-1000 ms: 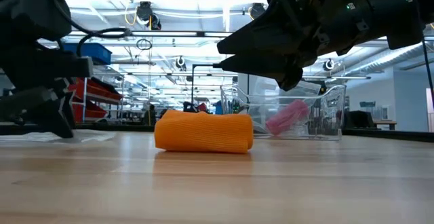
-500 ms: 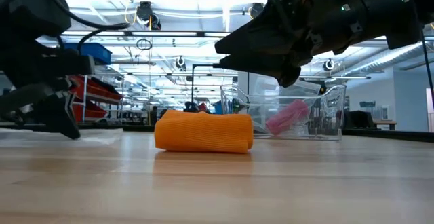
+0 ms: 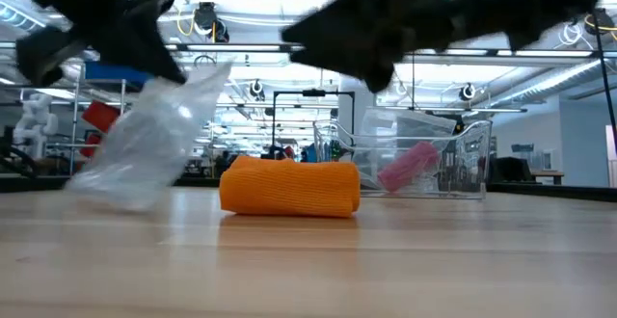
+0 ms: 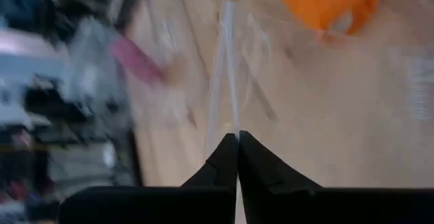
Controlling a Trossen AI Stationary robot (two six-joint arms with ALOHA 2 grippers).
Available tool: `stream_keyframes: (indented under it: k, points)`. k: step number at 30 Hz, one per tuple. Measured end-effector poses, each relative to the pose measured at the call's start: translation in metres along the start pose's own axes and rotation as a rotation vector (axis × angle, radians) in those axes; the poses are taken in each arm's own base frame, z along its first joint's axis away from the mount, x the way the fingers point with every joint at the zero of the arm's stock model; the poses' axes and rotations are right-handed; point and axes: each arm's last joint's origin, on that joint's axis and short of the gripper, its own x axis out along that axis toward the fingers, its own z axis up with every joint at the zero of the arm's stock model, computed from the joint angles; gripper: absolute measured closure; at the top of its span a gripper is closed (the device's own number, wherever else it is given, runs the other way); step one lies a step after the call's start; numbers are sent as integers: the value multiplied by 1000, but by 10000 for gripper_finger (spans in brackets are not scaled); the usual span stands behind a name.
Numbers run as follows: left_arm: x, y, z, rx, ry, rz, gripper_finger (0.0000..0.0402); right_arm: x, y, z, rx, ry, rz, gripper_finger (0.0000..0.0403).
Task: Roll bandage
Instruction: Open the transparent zip bag
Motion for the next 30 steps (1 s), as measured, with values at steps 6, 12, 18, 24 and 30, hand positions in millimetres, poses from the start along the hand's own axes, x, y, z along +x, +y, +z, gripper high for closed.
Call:
stream_keyframes:
  k: [6, 12, 18, 24, 30]
  points:
    - [19, 5, 25, 233, 18, 7, 399, 30, 4, 38, -167, 200, -186, 243]
    - [40, 7, 39, 325, 108, -36, 400, 40, 14, 80, -175, 229, -241, 243]
    - [43, 4, 51, 396, 76, -24, 400, 40, 14, 68, -183, 271, -239, 243]
    - [38, 0, 57, 430, 44, 0, 400, 41, 2, 56, -125, 282, -269, 243]
    - [39, 3, 60, 434, 25, 25, 400, 44, -1, 50, -54, 296, -234, 243]
